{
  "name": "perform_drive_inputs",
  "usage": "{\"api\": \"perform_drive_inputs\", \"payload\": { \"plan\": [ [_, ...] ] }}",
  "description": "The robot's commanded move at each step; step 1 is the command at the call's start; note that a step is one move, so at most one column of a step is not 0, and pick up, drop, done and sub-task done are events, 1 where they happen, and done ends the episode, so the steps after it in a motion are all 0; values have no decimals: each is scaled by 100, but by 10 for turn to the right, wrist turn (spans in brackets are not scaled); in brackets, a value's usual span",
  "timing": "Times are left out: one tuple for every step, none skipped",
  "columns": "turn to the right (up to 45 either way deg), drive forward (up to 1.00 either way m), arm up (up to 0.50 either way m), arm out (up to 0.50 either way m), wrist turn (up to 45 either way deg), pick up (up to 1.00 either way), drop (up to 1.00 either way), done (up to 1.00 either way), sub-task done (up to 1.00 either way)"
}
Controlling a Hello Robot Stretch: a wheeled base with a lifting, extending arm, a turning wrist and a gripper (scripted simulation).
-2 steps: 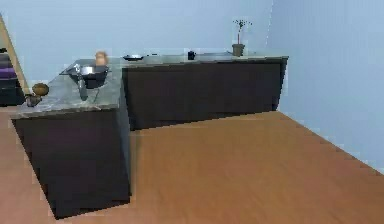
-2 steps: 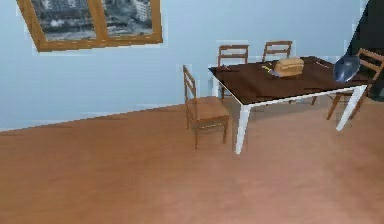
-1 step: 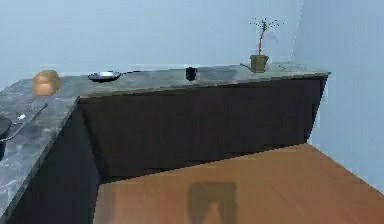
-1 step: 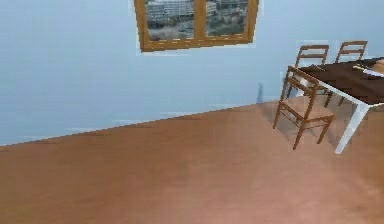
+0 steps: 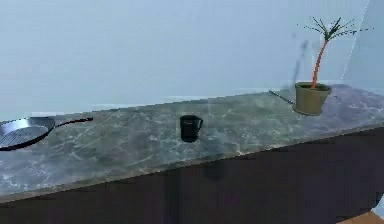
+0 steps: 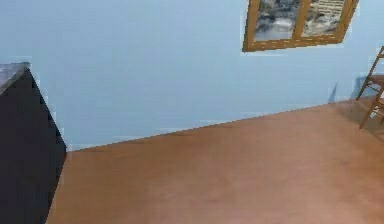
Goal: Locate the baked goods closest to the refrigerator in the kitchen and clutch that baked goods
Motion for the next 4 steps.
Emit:
{"api": "perform_drive_inputs", "payload": {
  "plan": [
    [-450,0,0,0,0,0,0,0,0],
    [-450,0,0,0,0,0,0,0,0],
    [-450,0,0,0,0,0,0,0,0],
    [-450,0,0,0,0,0,0,0,0]
  ]
}}
